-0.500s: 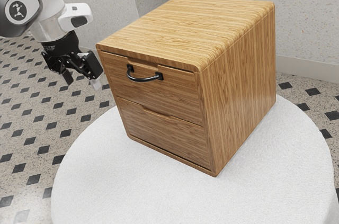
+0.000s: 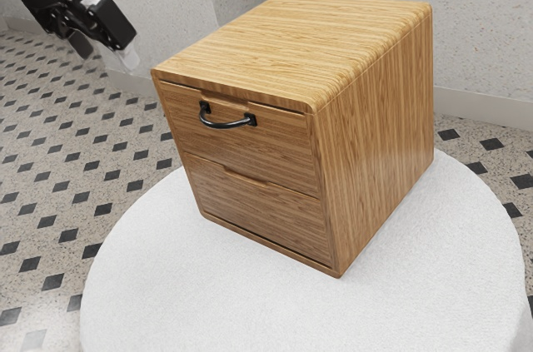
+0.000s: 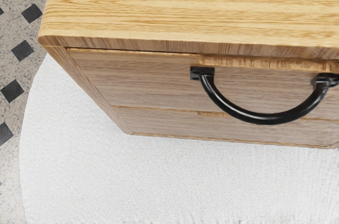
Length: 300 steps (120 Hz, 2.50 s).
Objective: Pull the drawer handle with one arm to open the drawer
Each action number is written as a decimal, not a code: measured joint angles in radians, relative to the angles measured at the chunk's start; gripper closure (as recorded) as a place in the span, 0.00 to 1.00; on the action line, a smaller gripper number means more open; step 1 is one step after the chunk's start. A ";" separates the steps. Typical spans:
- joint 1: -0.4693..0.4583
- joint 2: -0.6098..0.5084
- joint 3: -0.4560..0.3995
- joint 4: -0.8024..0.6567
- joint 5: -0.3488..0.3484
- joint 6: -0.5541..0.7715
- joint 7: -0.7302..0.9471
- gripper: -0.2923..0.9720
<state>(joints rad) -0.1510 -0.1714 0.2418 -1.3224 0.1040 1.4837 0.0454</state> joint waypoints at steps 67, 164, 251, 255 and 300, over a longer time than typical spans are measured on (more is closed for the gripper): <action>0.009 -0.059 -0.083 -0.036 0.012 -0.154 0.003 0.23; -0.157 -0.549 -0.088 -0.825 -0.011 0.103 0.598 0.23; -0.168 -0.465 -0.078 -0.802 0.078 0.475 1.119 0.23; -0.168 -0.459 -0.076 -0.801 0.084 0.484 1.137 0.23; -0.212 -0.380 0.006 -0.758 0.101 0.572 1.292 0.23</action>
<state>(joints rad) -0.3631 -0.5516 0.2482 -2.0801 0.2051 2.0556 1.3370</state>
